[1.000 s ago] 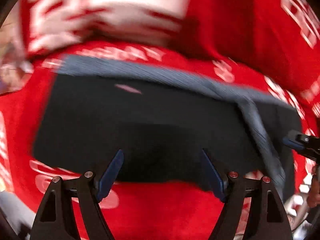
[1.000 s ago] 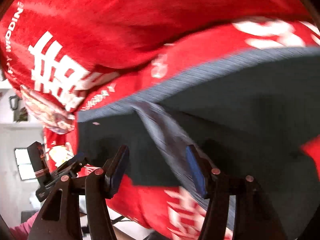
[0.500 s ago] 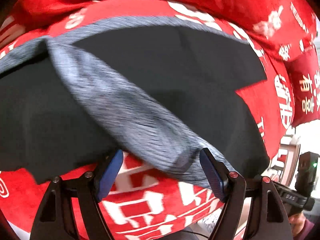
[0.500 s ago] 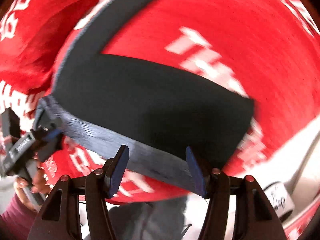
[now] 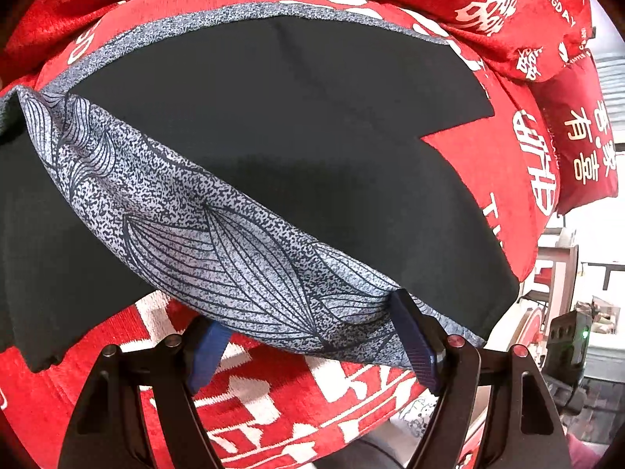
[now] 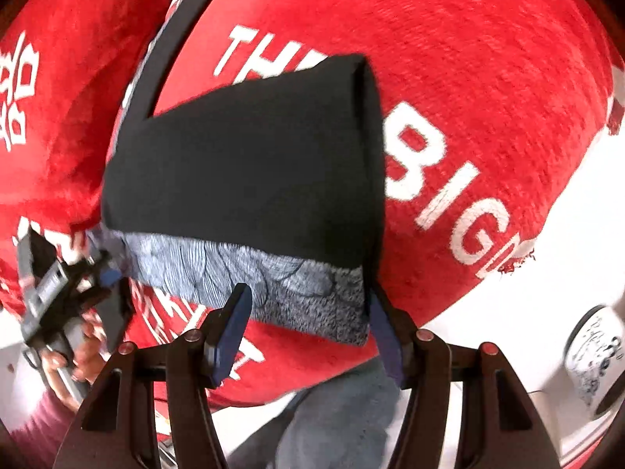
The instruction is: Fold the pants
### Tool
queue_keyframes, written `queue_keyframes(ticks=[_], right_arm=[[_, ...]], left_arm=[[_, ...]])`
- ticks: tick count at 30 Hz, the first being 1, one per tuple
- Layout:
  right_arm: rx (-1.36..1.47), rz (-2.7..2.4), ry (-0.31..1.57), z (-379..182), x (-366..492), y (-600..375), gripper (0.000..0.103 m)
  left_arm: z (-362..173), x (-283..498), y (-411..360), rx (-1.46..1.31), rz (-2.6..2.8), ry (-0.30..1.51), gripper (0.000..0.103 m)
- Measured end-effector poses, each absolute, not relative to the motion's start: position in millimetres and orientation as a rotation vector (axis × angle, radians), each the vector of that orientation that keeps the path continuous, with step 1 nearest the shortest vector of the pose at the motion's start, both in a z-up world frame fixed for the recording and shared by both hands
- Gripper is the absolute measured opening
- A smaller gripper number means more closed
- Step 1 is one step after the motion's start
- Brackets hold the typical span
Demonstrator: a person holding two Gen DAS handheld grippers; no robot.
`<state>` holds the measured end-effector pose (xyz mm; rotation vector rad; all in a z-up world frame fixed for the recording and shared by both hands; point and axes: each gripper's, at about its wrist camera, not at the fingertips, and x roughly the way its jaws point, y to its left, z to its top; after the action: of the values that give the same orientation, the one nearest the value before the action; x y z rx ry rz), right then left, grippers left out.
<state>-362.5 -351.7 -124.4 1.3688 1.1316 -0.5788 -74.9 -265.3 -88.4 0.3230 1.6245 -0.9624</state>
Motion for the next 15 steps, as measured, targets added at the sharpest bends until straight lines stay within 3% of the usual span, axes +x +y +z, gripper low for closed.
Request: queue_keyframes(ticks=[5,6,7,8,9,10,12,15], right_arm=[[1.45,-0.581,1.093,-131,-377,-359,0.065],[1.454,-0.553,1.114,-134,-375,-359,0.06],[1.449,-0.532,1.138,-136,-373,-359,0.05],[1.426,-0.506,1.185,-136,-368,-359,0.043],[1.408,-0.465,1.207,-135,-363,-358,0.025],[1.389,-0.429,1.21,-130,-359,-357,0.017],[1.353,-0.364,1.209,-114,-345,-365,0.016],[1.328,-0.262,1.163,-88,-320,-383,0.015]], left_arm=[[-89,-75,-263,0.287,-0.947,1.616,0.08],[-89,-75,-264,0.284,-0.944,1.615,0.08],[-89,-75,-265,0.279,-0.94,1.614,0.079],[-87,-75,-265,0.253,-0.945,1.62,0.07],[-87,-75,-266,0.228,-0.952,1.634,0.052],[-88,-75,-268,0.21,-0.952,1.655,0.042],[-84,-73,-269,0.17,-0.939,1.677,0.036],[-62,-64,-273,0.078,-0.95,1.666,0.034]])
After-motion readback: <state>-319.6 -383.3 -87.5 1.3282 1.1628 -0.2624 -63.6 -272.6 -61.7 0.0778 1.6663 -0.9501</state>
